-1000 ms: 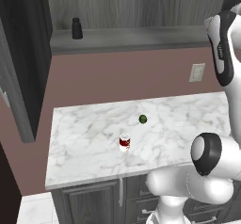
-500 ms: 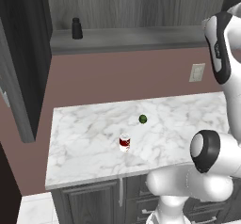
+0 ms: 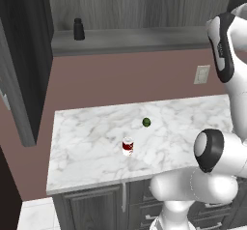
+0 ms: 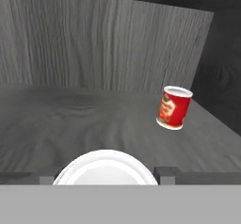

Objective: Pick the cans from the counter and place them in their designated side in the cabinet.

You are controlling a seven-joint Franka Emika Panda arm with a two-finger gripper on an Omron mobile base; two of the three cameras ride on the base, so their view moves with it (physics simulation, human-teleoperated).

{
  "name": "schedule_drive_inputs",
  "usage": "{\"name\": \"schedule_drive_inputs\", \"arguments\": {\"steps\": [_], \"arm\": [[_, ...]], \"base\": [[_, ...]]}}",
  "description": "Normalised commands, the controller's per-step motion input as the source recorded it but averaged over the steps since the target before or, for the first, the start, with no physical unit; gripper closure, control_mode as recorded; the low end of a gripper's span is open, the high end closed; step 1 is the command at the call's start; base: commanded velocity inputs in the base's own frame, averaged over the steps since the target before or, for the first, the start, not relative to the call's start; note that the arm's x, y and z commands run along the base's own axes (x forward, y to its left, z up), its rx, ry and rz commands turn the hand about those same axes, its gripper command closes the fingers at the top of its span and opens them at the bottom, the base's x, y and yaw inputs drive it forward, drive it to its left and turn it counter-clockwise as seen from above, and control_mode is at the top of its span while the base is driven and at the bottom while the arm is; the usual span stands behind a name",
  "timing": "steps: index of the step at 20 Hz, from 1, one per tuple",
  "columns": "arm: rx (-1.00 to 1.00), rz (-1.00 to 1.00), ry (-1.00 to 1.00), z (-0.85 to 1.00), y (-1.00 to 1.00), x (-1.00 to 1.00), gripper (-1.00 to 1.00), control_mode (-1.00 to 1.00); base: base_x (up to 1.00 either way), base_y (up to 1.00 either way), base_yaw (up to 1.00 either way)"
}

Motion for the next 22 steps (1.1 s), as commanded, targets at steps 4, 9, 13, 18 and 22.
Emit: {"name": "schedule_drive_inputs", "arguments": {"steps": [4, 9, 13, 18, 22], "arm": [[0.0, 0.0, 0.0, 0.0, -0.08, 0.22, 1.0, -1.0], [0.0, 0.0, 0.01, -0.01, -0.13, 0.22, 1.0, -1.0], [0.0, 0.0, 0.01, -0.02, -0.17, 0.22, 1.0, -1.0], [0.0, 0.0, 0.02, -0.03, -0.08, 0.22, 1.0, -1.0], [0.0, 0.0, 0.02, -0.04, -0.07, 0.23, 1.0, -1.0]], "base": [[0.0, 0.0, 0.0], [0.0, 0.0, 0.0], [0.0, 0.0, 0.0], [0.0, 0.0, 0.0], [0.0, 0.0, 0.0]]}}
